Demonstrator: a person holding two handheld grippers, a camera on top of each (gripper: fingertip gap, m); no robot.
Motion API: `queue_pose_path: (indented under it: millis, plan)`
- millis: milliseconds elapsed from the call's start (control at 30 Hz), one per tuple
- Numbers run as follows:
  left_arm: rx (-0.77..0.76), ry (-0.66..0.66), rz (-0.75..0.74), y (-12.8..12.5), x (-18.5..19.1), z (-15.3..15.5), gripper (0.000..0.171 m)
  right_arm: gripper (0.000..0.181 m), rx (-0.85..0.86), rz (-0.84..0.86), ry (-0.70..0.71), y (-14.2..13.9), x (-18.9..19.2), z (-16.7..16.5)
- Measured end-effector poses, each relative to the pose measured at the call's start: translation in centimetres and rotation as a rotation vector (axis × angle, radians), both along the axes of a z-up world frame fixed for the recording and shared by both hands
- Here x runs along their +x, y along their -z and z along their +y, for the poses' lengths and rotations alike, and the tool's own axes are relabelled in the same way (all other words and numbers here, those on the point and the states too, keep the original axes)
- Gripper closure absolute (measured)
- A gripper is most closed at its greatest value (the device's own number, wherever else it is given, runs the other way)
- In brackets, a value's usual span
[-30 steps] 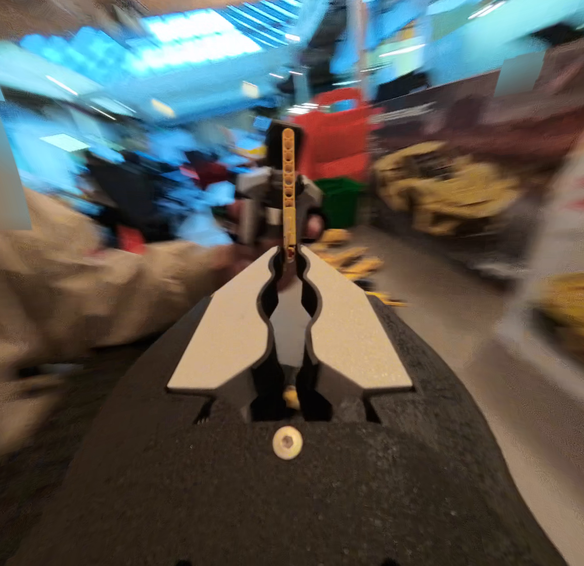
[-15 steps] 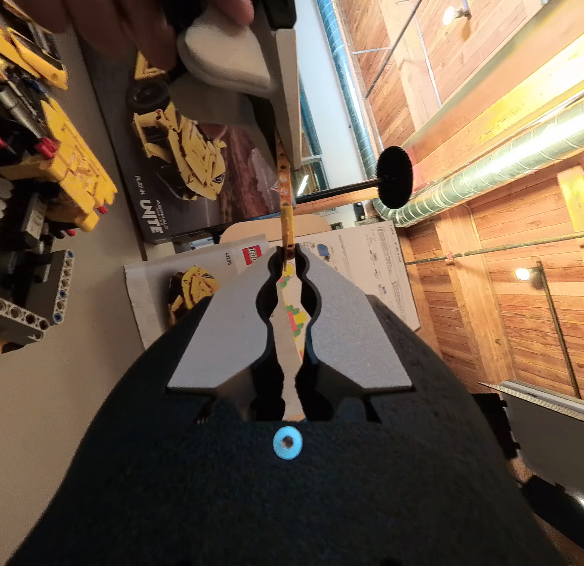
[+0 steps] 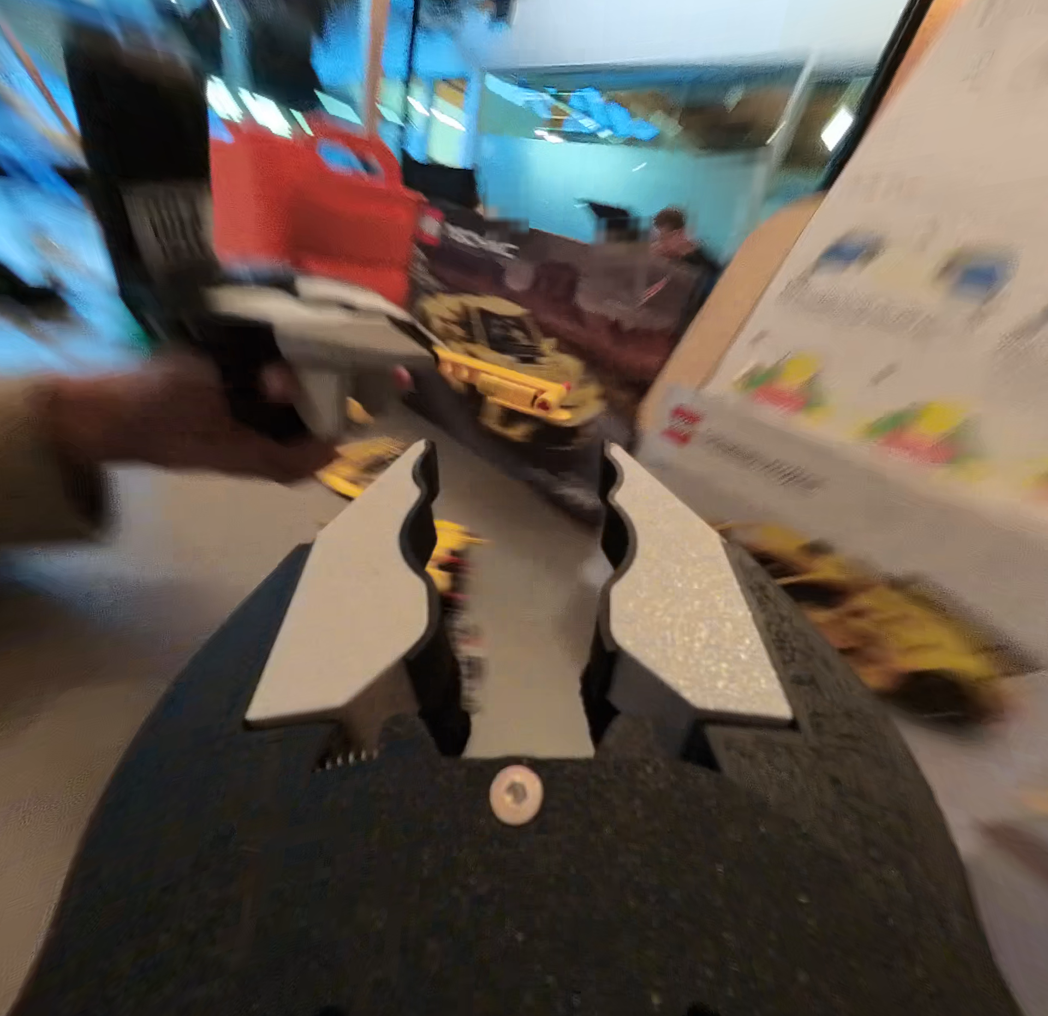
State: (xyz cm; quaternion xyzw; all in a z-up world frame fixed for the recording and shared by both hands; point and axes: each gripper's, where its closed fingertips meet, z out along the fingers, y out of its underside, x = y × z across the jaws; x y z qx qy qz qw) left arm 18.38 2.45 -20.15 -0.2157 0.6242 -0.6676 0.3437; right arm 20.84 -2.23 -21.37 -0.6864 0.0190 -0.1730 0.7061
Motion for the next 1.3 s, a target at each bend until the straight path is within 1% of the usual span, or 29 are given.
queue_pose_path:
  millis: [67,100,133,167,200,233,267,300,367,400,500,567,633,667,700,767,800,867,900,933,1000,1067,1100,1167,1300]
  plan:
    - [0.066,-0.091,-0.104,-0.4,0.3,0.3,0.165,0.134,0.116,0.450,-0.166,-0.2,0.5,0.1]
    - [0.104,-0.147,-0.162,-0.5,0.5,0.5,0.165,0.132,0.181,0.630,-0.284,-0.6,0.4,0.0]
    - [0.151,-0.183,-0.200,-0.4,0.6,0.4,0.165,0.141,0.245,0.789,-0.370,-0.8,0.5,-0.1]
    - [0.195,-0.190,-0.224,-0.1,0.6,-0.1,0.165,0.146,0.277,0.930,-0.399,-0.4,1.2,-0.1]
    - [0.226,-0.198,-0.248,0.0,0.6,-0.6,0.165,0.147,0.319,1.011,-0.457,-0.4,1.3,-0.2]
    - [0.244,-0.213,-0.274,0.0,0.6,-1.1,0.165,0.156,0.366,1.050,-0.513,-0.7,1.2,-0.4]
    - [0.256,-0.208,-0.288,0.1,0.5,-1.7,0.165,0.159,0.405,1.069,-0.534,-1.0,1.4,-0.6]
    - [0.266,-0.196,-0.294,0.3,0.4,-2.4,0.165,0.159,0.447,1.074,-0.544,-1.3,1.5,-0.7]
    - [0.277,-0.201,-0.315,0.4,0.4,-3.3,0.165,0.165,0.424,1.069,-0.521,-0.8,1.5,-0.5]
    - [0.281,-0.187,-0.309,0.7,0.4,-3.8,0.165,0.173,0.429,1.055,-0.509,-0.9,1.6,-0.6]
    - [0.266,-0.214,-0.320,0.7,0.7,-4.1,0.164,0.175,0.459,1.019,-0.508,-1.6,1.7,-1.0]
    - [0.317,-0.259,-0.275,1.7,1.5,-3.9,0.165,0.175,0.422,0.959,-0.427,-1.2,2.1,-1.0]
    - [0.393,-0.319,-0.179,3.3,2.6,-3.4,0.165,0.176,0.322,0.839,-0.301,-0.3,2.5,-0.8]
    - [0.423,-0.339,-0.123,4.1,3.0,-3.3,0.163,0.176,0.257,0.766,-0.237,0.1,2.6,-0.7]
    - [0.437,-0.345,-0.092,4.5,3.2,-3.4,0.157,0.176,0.197,0.700,-0.209,0.4,2.4,-0.6]
    - [0.422,-0.341,-0.064,4.5,3.3,-3.8,0.146,0.176,0.126,0.633,-0.214,0.4,1.5,-0.3]
    - [0.410,-0.339,-0.052,4.4,3.3,-3.9,0.145,0.176,0.115,0.619,-0.233,0.2,1.0,-0.1]
    - [0.387,-0.337,-0.038,4.3,3.2,-3.9,0.148,0.176,0.065,0.614,-0.260,0.5,0.2,0.3]
    - [0.380,-0.319,-0.039,4.2,3.1,-4.1,0.157,0.176,0.061,0.609,-0.263,0.5,0.0,0.4]
    - [0.374,-0.315,-0.036,4.2,3.0,-4.2,0.163,0.176,0.072,0.616,-0.264,0.4,0.0,0.4]
    - [0.364,-0.343,-0.009,4.0,3.2,-3.8,0.164,0.175,0.101,0.615,-0.263,0.2,0.2,0.4]
    - [0.322,-0.387,0.028,3.6,3.5,-3.1,0.165,0.161,0.170,0.603,-0.282,-0.5,0.4,0.2]
    - [0.301,-0.402,0.036,3.4,3.6,-2.8,0.165,0.163,0.177,0.613,-0.295,-0.4,0.4,0.2]
    - [0.287,-0.387,0.064,3.5,3.6,-2.7,0.165,0.167,0.178,0.642,-0.307,-0.1,0.5,0.2]
    - [0.321,-0.387,0.060,3.9,3.6,-2.8,0.165,0.174,0.216,0.681,-0.308,0.0,0.9,0.3]
